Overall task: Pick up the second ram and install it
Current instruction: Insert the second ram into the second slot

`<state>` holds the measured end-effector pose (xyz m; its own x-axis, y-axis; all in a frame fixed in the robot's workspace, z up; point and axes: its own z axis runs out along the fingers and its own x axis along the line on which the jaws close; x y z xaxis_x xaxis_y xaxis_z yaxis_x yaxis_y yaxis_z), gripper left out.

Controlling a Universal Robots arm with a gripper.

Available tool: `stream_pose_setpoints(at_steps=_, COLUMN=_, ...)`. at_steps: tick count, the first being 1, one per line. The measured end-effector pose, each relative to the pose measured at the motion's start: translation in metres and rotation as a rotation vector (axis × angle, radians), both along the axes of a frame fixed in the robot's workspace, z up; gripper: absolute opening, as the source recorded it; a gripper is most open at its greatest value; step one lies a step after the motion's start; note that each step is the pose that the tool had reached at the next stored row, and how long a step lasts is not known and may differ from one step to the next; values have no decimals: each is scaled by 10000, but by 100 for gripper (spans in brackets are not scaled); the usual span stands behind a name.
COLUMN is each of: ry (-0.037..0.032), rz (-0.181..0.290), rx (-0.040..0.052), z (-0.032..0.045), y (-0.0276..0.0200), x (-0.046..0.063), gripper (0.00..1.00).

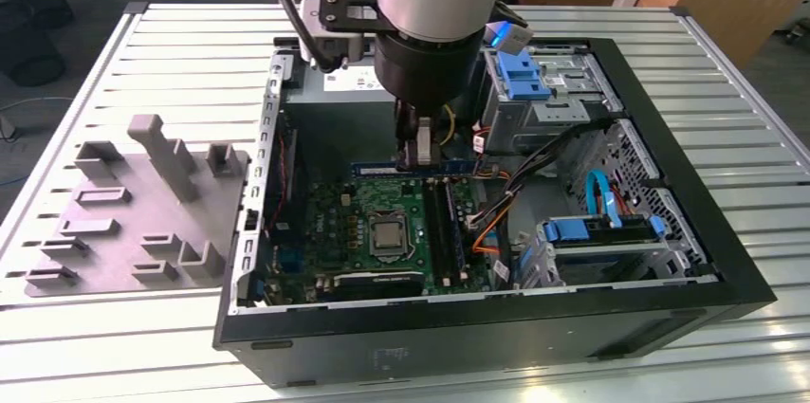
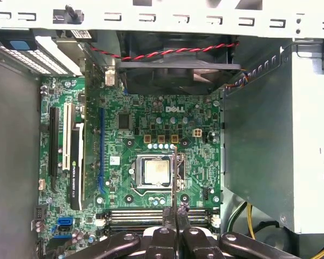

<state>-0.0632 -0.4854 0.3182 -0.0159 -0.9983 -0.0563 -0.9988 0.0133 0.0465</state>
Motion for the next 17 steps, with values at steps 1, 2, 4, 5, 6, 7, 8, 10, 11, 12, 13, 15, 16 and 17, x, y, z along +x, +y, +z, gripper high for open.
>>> stream_pose_setpoints(at_steps=1, ry=-1, rz=1, rx=0, z=0, y=0, x=0, gripper=13)
stream_pose_setpoints(at_steps=2, ry=-2, rz=0, rx=0, z=0, y=0, x=0, gripper=13)
stream_pose_setpoints(at_steps=4, ry=-4, rz=0, rx=0, z=0, y=0, x=0, gripper=13)
stream_pose_setpoints(at_steps=5, ry=-5, rz=0, rx=0, z=0, y=0, x=0, gripper=13)
stream_pose_setpoints(at_steps=6, ry=-6, rz=0, rx=0, z=0, y=0, x=0, gripper=13)
stream_pose_setpoints(at_steps=7, ry=-7, rz=0, rx=0, z=0, y=0, x=0, gripper=13)
stream_pose_setpoints(at_steps=8, ry=-8, rz=0, rx=0, z=0, y=0, x=0, gripper=13)
stream_pose_setpoints(at_steps=10, ry=-9, rz=-45, rx=0, z=0, y=0, x=0, gripper=13)
stream_pose_setpoints(at_steps=11, ry=-8, rz=-174, rx=-3, z=1, y=0, x=0, gripper=13)
stream_pose_setpoints(at_steps=12, ry=-8, rz=-323, rx=-2, z=0, y=0, x=0, gripper=13)
stream_pose_setpoints(at_steps=13, ry=-8, rz=-487, rx=-1, z=-1, y=0, x=0, gripper=13)
stream_pose_setpoints(at_steps=15, ry=-9, rz=-848, rx=-1, z=-3, y=0, x=0, gripper=13)
stream_pose_setpoints(at_steps=16, ry=-8, rz=-1027, rx=0, z=-4, y=0, x=0, gripper=13)
stream_pose_setpoints(at_steps=17, ry=-8, rz=-1206, rx=-1, z=-4, y=0, x=0, gripper=13)
